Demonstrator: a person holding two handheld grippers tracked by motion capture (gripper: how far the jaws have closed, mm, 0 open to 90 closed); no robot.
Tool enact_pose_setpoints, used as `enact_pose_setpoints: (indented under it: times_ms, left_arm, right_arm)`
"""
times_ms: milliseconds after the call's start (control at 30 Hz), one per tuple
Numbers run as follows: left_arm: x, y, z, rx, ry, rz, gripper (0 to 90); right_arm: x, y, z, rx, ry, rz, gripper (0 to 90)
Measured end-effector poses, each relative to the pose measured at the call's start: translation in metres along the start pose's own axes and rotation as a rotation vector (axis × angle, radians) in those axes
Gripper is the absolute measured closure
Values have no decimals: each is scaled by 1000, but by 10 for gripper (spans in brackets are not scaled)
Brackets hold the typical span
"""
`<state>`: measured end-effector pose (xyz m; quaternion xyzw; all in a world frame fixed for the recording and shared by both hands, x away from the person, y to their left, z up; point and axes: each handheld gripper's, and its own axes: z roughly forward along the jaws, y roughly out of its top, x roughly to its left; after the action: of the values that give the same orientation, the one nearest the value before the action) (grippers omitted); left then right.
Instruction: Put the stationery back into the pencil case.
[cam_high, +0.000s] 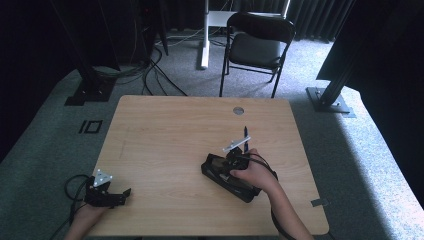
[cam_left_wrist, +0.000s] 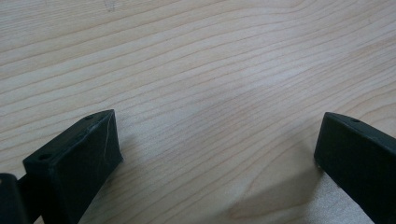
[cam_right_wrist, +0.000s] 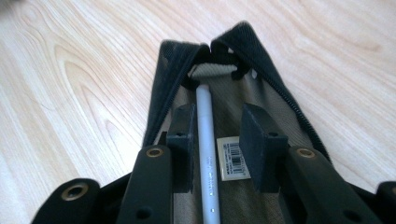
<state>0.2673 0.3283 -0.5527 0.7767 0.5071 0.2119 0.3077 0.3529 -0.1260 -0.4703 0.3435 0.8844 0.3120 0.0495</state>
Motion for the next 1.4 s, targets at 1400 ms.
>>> enact_pose_setpoints:
  times_ms: [1400]
  left_arm:
    - [0, 0, 0, 0, 0, 0, 5]
  right_arm:
    - [-41, 2, -37, -266, -151, 106, 566]
